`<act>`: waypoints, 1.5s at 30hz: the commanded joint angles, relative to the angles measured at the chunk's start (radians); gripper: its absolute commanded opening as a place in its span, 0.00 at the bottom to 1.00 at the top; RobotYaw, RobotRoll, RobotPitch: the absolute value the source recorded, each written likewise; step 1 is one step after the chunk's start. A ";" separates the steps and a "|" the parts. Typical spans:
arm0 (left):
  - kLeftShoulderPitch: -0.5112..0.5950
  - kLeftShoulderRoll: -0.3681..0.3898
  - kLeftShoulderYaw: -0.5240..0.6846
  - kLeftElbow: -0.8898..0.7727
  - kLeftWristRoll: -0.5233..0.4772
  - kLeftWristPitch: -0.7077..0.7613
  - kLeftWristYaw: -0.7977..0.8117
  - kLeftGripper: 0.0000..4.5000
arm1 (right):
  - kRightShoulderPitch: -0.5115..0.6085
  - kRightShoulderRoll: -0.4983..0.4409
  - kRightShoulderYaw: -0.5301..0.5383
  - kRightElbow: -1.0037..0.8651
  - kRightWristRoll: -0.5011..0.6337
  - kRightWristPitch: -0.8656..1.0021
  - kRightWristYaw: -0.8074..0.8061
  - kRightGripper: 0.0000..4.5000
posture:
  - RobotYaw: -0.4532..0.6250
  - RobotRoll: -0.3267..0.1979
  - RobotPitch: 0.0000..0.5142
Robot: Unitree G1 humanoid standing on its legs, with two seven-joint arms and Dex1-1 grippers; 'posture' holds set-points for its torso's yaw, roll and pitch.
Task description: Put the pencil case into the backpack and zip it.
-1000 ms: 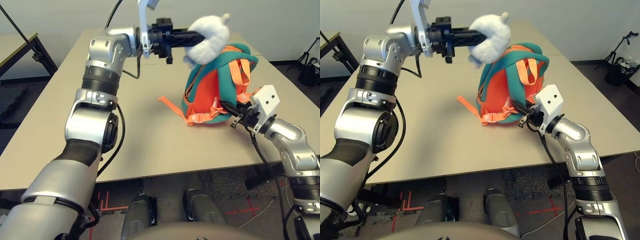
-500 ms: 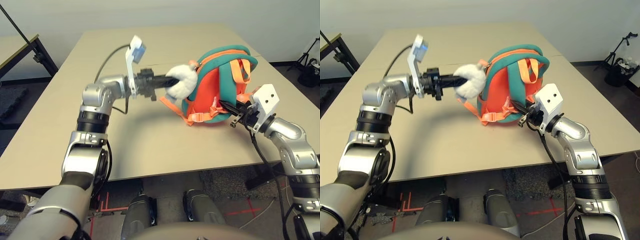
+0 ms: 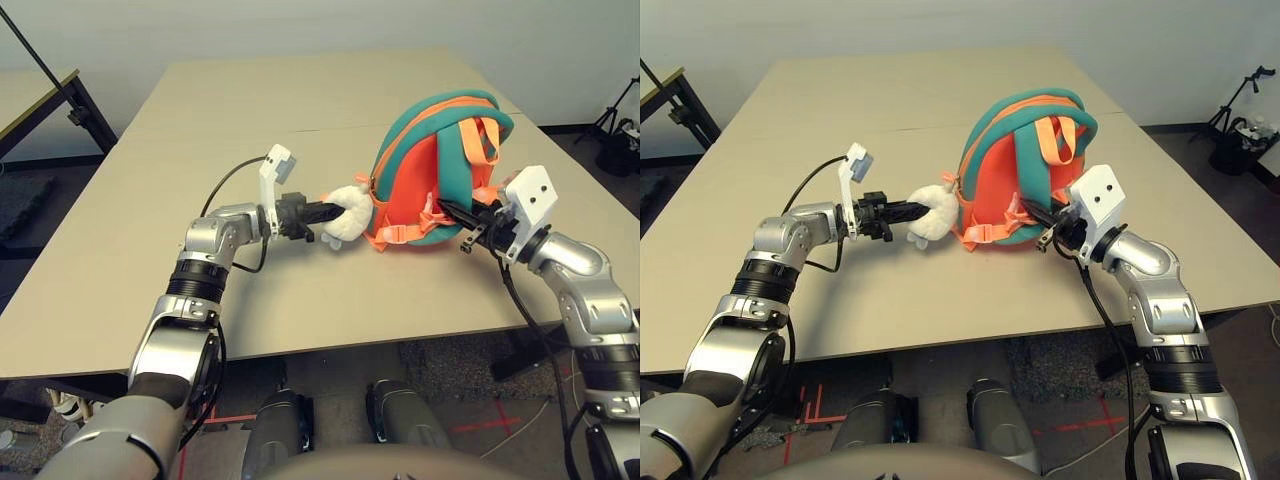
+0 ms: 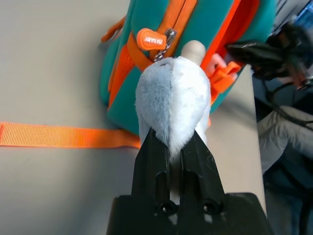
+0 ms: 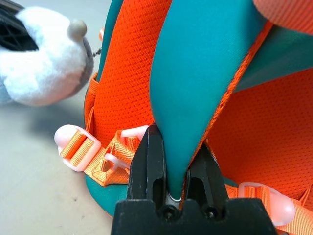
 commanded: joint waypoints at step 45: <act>0.211 0.139 0.360 0.098 0.184 -0.603 0.767 1.00 | -0.296 -0.084 -0.313 0.744 0.006 -0.165 -0.416 1.00 | 0.32 0.62 0.04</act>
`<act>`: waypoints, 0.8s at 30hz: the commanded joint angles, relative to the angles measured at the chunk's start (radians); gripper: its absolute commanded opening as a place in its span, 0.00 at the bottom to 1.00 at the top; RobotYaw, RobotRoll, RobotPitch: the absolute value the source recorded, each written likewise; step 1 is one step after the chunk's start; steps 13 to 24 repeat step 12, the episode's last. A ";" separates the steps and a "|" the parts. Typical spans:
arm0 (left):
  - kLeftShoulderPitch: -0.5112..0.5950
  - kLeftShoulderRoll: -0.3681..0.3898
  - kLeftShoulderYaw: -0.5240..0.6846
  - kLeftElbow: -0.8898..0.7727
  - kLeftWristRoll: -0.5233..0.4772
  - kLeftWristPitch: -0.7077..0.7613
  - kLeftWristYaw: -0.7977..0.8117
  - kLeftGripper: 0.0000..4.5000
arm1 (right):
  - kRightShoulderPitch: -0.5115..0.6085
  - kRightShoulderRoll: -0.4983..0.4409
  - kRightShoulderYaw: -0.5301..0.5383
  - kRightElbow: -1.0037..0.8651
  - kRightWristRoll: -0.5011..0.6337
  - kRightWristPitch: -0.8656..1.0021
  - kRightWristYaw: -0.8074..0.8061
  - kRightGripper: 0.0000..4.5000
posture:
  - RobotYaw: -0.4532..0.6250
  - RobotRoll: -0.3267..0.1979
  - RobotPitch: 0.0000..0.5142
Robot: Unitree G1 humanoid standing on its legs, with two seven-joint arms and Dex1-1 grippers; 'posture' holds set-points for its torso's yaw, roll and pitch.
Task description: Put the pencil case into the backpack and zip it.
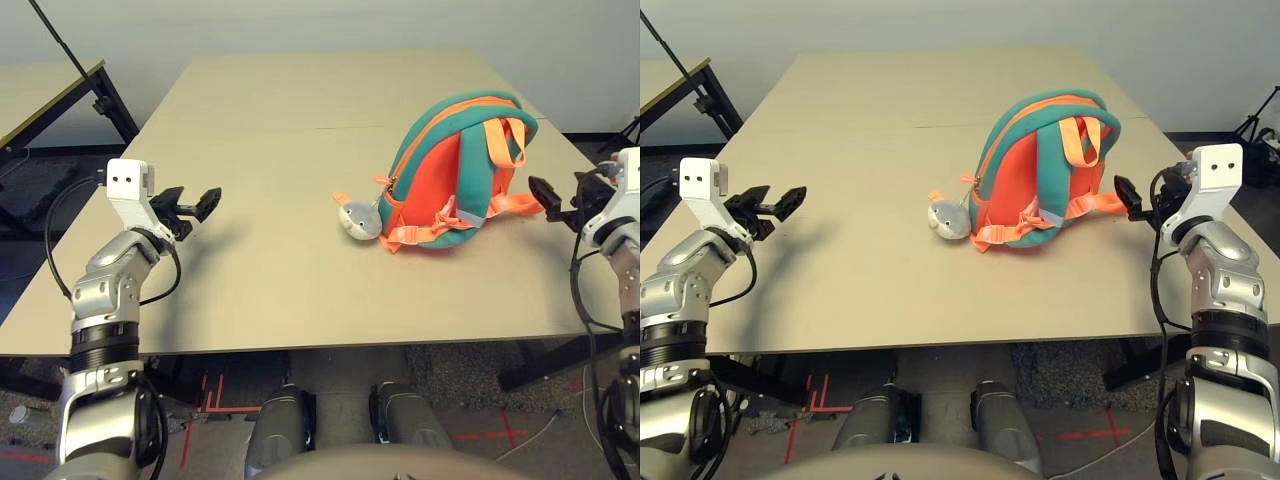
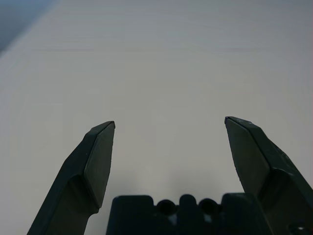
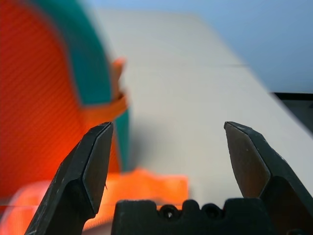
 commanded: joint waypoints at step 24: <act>-0.051 -0.102 -0.037 0.203 0.116 -0.245 0.209 1.00 | -0.140 -0.007 -0.005 0.356 -0.073 -0.219 -0.168 1.00 | 0.31 0.62 0.12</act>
